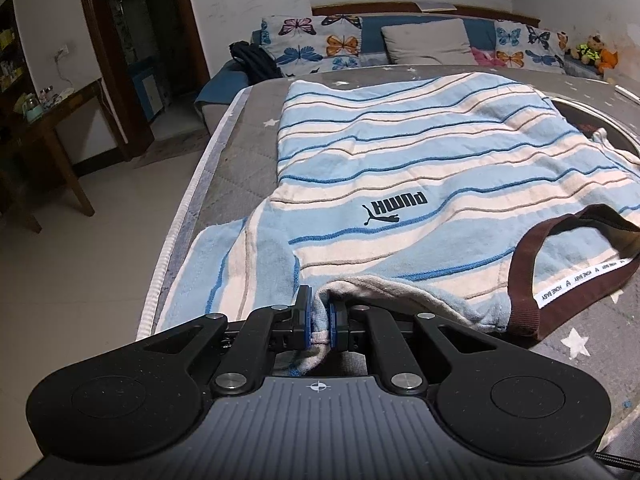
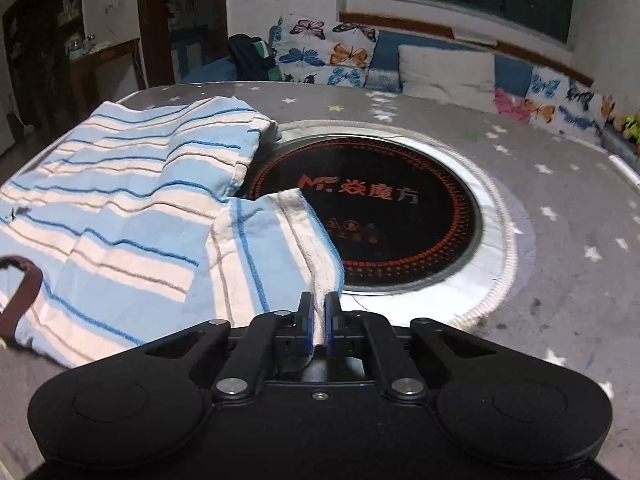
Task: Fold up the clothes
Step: 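Lay the shirt flat on the table with both grippers, right gripper releasing, then open the left gripper and release the shirt hem onto the table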
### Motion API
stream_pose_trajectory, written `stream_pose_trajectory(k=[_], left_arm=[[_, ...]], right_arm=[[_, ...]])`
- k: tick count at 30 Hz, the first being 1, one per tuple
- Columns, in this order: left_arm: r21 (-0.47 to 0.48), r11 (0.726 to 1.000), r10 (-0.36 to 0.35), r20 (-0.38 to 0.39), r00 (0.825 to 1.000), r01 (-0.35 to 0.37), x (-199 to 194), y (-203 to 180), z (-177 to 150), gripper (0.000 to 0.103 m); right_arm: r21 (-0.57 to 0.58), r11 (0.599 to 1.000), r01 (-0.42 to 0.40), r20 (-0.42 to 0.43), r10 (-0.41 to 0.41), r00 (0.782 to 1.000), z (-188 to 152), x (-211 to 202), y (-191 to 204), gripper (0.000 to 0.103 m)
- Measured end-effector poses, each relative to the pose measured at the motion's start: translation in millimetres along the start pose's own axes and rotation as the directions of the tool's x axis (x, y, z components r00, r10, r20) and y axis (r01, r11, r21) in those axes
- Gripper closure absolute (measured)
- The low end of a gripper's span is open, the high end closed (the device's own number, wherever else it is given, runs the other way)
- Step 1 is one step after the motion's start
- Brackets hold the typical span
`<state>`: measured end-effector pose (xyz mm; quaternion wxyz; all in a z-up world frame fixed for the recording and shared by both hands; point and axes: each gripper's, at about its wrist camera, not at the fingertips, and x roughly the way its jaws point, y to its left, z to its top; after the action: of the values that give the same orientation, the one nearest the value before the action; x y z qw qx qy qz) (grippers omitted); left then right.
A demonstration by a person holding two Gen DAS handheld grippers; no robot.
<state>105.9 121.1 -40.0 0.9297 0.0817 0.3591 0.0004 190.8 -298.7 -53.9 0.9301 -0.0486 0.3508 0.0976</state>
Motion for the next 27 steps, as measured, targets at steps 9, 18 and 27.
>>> stream_pose_trajectory(k=[9, 18, 27], left_arm=[[0.030, 0.999, -0.026, 0.000, 1.000, 0.026, -7, 2, -7, 0.094], [0.048, 0.999, -0.016, -0.007, 1.000, 0.016, -12, 7, -10, 0.095], [0.057, 0.998, -0.004, -0.008, 1.000, 0.005, -17, -3, -11, 0.094]], right_arm=[[-0.007, 0.999, 0.048, -0.031, -0.048, 0.998, -22, -30, 2, 0.097], [-0.114, 0.993, 0.015, 0.063, -0.008, 0.998, -6, -53, 34, 0.077], [-0.313, 0.909, -0.274, 0.007, 0.291, 0.957, 4, -42, 124, 0.069]])
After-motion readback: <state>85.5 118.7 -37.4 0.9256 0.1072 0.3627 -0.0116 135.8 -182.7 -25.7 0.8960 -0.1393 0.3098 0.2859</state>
